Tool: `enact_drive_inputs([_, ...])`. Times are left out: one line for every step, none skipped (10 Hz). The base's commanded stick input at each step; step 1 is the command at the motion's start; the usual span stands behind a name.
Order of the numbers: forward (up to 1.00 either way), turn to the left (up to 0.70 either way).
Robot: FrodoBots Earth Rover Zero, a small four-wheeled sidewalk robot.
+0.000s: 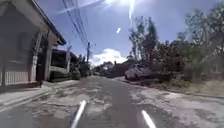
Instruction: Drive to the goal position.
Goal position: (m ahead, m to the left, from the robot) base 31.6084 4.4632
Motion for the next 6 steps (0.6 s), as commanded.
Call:
enact_drive_inputs([1.0, 0.15])
enact_drive_inputs([1.0, 0.07])
enact_drive_inputs([1.0, 0.04])
enact_drive_inputs([1.0, 0.09])
enact_drive_inputs([1.0, 0.02])
enact_drive_inputs([1.0, 0.18])
